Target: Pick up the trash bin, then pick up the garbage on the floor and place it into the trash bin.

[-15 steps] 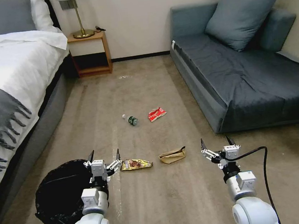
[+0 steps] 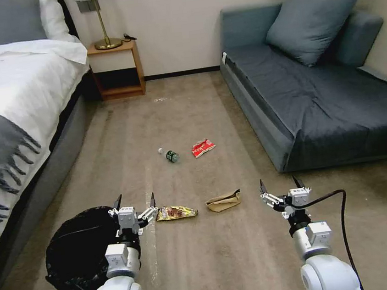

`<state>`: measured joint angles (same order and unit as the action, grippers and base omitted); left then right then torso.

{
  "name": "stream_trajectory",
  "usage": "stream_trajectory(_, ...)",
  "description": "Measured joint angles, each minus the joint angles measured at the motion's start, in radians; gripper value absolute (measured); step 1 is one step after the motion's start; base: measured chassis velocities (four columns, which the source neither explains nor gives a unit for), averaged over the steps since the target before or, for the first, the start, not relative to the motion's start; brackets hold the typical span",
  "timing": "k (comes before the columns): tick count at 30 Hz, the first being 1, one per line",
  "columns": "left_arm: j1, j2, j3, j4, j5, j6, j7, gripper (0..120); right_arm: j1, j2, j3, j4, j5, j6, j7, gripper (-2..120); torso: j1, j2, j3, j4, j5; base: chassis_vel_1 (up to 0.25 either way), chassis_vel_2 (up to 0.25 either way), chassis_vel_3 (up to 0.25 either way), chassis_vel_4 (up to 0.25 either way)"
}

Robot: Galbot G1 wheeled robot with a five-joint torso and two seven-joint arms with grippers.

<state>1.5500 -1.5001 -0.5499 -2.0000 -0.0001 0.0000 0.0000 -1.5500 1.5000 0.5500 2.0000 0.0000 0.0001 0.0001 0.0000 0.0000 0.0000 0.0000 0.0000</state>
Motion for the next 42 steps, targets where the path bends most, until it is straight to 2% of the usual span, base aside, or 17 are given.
stream_trajectory(12, 0.003, 0.002, -0.004, -0.007, -0.007, 0.002, -0.001, 100, -0.001, 0.0, 0.0, 0.0, 0.001, 0.0, 0.0, 100, 0.0, 0.0, 0.0, 0.0, 0.0, 0.0, 0.0, 0.0, 0.0)
stream_trajectory(14, 0.035, 0.027, -0.052, -0.075, -0.075, 0.029, -0.034, 100, -0.028, -0.01, -0.002, 0.035, 0.027, -0.026, 0.011, 100, 0.0, 0.0, 0.0, 0.0, 0.0003, 0.0, 0.0, 0.0, 0.0)
stream_trajectory(15, 0.035, 0.027, -0.052, -0.075, -0.075, 0.029, -0.034, 100, -0.028, -0.01, -0.002, 0.035, 0.027, -0.026, 0.011, 100, 0.0, 0.0, 0.0, 0.0, 0.0003, 0.0, 0.0, 0.0, 0.0)
stream_trajectory(17, 0.065, 0.05, -0.098, -0.138, -0.141, 0.057, -0.067, 100, -0.078, -0.029, -0.007, 0.096, 0.075, -0.074, 0.033, 100, 0.0, 0.0, 0.0, 0.0, -0.0002, 0.0, 0.0, 0.0, 0.0)
stream_trajectory(18, 0.065, 0.05, -0.098, -0.138, -0.141, 0.057, -0.067, 100, -0.078, -0.029, -0.007, 0.096, 0.075, -0.074, 0.033, 100, 0.0, 0.0, 0.0, 0.0, -0.0002, 0.0, 0.0, 0.0, 0.0)
stream_trajectory(19, 0.088, 0.068, -0.133, -0.189, -0.193, 0.078, -0.094, 100, -0.117, -0.043, -0.012, 0.144, 0.112, -0.112, 0.05, 100, 0.0, 0.0, 0.0, 0.0, -0.0001, 0.0, 0.0, 0.0, 0.0)
stream_trajectory(20, 0.088, 0.068, -0.133, -0.189, -0.193, 0.078, -0.094, 100, -0.117, -0.043, -0.012, 0.144, 0.112, -0.112, 0.05, 100, 0.0, 0.0, 0.0, 0.0, -0.0001, 0.0, 0.0, 0.0, 0.0)
stream_trajectory(22, 0.131, 0.1, -0.196, -0.278, -0.284, 0.115, -0.14, 100, -0.184, -0.068, -0.019, 0.229, 0.178, -0.179, 0.081, 100, 0.0, 0.0, 0.0, 0.0, -0.0001, 0.0, 0.0, 0.0, 0.0)
stream_trajectory(23, 0.143, 0.11, -0.215, -0.304, -0.311, 0.126, -0.154, 100, -0.206, -0.076, -0.021, 0.256, 0.198, -0.2, 0.09, 100, 0.0, 0.0, 0.0, 0.0, -0.0002, 0.0, 0.0, 0.0, 0.0)
stream_trajectory(24, 0.143, 0.11, -0.215, -0.304, -0.311, 0.126, -0.154, 100, -0.206, -0.076, -0.021, 0.256, 0.198, -0.2, 0.09, 100, 0.0, 0.0, 0.0, 0.0, -0.0002, 0.0, 0.0, 0.0, 0.0)
stream_trajectory(26, 0.19, 0.146, -0.285, -0.403, -0.412, 0.168, -0.205, 100, -0.284, -0.105, -0.029, 0.353, 0.273, -0.276, 0.124, 100, 0.0, 0.0, 0.0, 0.0, 0.0, 0.0, 0.0, 0.0, 0.0)
stream_trajectory(27, 0.19, 0.146, -0.285, -0.403, -0.412, 0.168, -0.205, 100, -0.284, -0.105, -0.029, 0.353, 0.273, -0.276, 0.124, 100, 0.0, 0.0, 0.0, 0.0, 0.0, 0.0, 0.0, 0.0, 0.0)
stream_trajectory(28, 0.203, 0.16, -0.307, -0.431, -0.448, 0.178, -0.22, 100, -0.318, -0.117, -0.032, 0.395, 0.306, -0.31, 0.139, 100, 0.0, 0.0, 0.0, 0.0003, 0.0002, 0.0, 0.0, 0.0, 0.0)
stream_trajectory(30, 0.211, 0.191, -0.325, -0.437, -0.487, 0.18, -0.234, 98, -0.372, -0.138, -0.038, 0.463, 0.358, -0.362, 0.163, 100, 0.0, 0.0, 0.0, 0.0001, -0.0003, 0.0, 0.0, 0.0, 0.0)
stream_trajectory(34, 0.211, 0.202, -0.33, -0.428, -0.495, 0.179, -0.238, 98, -0.418, -0.154, -0.042, 0.501, 0.403, -0.407, 0.183, 100, 0.0, 0.0, 0.0, 0.0, -0.0004, 0.0, 0.0, 0.0, 0.0)
stream_trajectory(35, 0.209, 0.209, -0.333, -0.408, -0.496, 0.174, -0.24, 97, -0.442, -0.162, -0.035, 0.509, 0.447, -0.418, 0.148, 100, 0.0, 0.0, 0.0, -0.0003, -0.0003, 0.0, 0.0, 0.0, 0.0)
stream_trajectory(42, 0.201, 0.232, -0.344, -0.357, -0.504, 0.165, -0.251, 95, -0.411, -0.153, -0.028, 0.511, 0.463, -0.384, 0.102, 100, 0.0, 0.0, 0.0, 0.0001, -0.0001, 0.0, 0.0, 0.0, 0.0)
